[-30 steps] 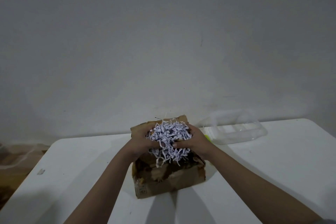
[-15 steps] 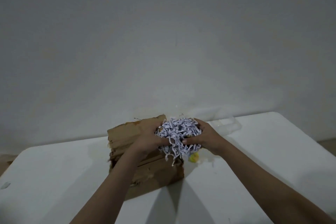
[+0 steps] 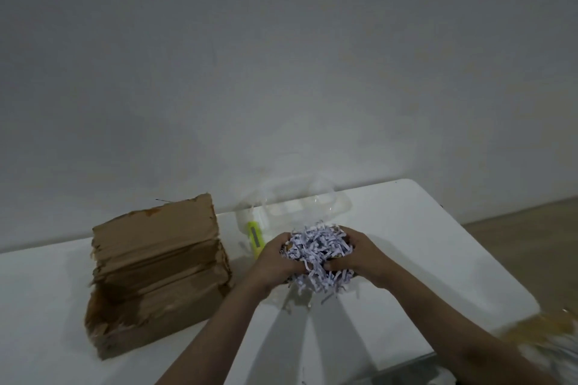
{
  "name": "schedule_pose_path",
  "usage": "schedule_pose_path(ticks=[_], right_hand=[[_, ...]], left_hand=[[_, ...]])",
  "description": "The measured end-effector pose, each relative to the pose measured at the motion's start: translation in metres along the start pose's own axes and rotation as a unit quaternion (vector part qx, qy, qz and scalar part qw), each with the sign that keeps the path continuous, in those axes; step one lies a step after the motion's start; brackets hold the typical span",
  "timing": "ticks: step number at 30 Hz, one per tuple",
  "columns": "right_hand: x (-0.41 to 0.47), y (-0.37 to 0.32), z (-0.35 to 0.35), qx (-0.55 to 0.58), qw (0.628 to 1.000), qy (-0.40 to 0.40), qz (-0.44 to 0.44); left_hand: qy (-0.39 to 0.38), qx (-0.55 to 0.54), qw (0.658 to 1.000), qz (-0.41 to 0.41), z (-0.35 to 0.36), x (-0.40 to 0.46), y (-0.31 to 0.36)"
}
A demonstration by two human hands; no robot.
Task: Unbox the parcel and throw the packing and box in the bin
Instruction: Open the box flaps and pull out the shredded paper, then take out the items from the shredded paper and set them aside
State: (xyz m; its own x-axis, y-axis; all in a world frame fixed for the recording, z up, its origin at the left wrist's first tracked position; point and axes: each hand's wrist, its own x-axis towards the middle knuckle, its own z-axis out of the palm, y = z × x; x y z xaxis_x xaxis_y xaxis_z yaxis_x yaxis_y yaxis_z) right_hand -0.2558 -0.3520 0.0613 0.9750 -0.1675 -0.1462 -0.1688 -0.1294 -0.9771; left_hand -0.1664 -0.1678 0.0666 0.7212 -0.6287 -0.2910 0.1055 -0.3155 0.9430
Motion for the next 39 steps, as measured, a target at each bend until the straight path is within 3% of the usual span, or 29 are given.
schedule_pose_path(ticks=[4, 10, 16, 25, 29, 35, 39], right_hand=[[-0.006, 0.026, -0.016, -0.053, 0.998, 0.008, 0.024], [-0.008, 0.042, -0.024, -0.147, 0.989, -0.003, 0.006], [-0.008, 0.044, -0.031, -0.242, 0.969, -0.047, -0.003], [-0.018, 0.027, -0.047, -0.285, 0.954, -0.089, 0.021], [-0.021, 0.013, -0.044, -0.315, 0.948, -0.043, 0.018], [-0.01, -0.004, -0.008, -0.381, 0.909, 0.139, -0.091], [0.002, -0.018, 0.033, -0.325, 0.921, 0.152, -0.15]], left_hand=[[0.007, 0.015, 1.0, -0.004, 0.032, 0.001, -0.021], [0.051, 0.12, 0.989, 0.071, 0.057, 0.002, -0.042], [0.099, 0.255, 0.961, 0.033, 0.057, -0.007, -0.043], [0.107, 0.194, 0.975, 0.027, 0.054, -0.026, -0.034], [0.166, 0.135, 0.975, 0.062, 0.05, -0.03, -0.038], [0.261, 0.121, 0.95, 0.119, 0.032, -0.039, -0.038], [0.291, 0.114, 0.939, 0.142, 0.005, -0.051, -0.042]])
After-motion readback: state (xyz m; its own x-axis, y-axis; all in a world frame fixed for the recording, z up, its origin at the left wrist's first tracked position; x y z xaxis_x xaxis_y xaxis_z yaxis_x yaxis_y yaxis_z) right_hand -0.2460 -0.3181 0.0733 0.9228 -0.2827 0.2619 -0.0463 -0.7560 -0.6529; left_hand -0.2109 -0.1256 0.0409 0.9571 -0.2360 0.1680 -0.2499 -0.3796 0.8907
